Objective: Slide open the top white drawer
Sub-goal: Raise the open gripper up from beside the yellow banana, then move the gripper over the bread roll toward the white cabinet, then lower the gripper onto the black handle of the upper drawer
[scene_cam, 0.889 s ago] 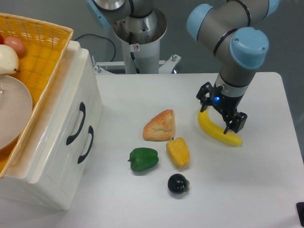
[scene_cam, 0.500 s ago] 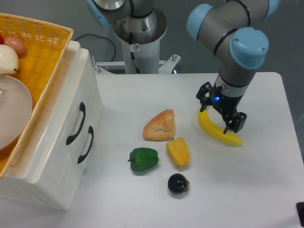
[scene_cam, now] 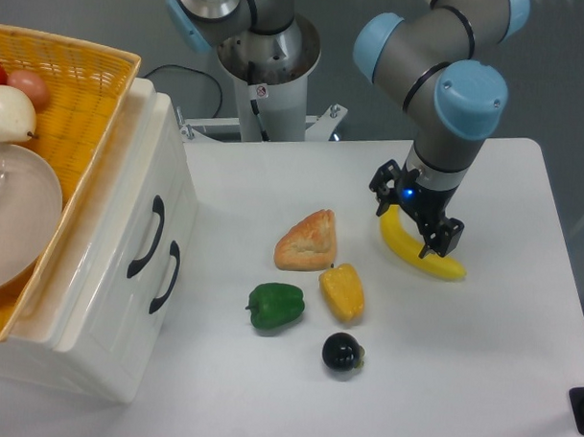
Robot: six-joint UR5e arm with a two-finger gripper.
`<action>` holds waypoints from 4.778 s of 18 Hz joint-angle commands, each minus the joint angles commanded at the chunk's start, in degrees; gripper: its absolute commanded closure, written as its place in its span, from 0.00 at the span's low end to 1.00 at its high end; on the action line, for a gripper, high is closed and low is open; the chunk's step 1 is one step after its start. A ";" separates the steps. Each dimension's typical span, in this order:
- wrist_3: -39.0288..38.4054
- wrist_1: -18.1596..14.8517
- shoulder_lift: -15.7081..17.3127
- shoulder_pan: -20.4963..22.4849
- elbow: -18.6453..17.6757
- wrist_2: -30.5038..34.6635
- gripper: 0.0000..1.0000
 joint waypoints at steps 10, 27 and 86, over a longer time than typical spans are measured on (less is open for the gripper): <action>-15.91 -0.70 0.35 -1.49 0.79 -3.88 0.00; -36.64 -4.13 1.76 -13.18 0.00 -4.31 0.00; -58.63 -9.67 1.32 -21.01 2.90 -19.42 0.00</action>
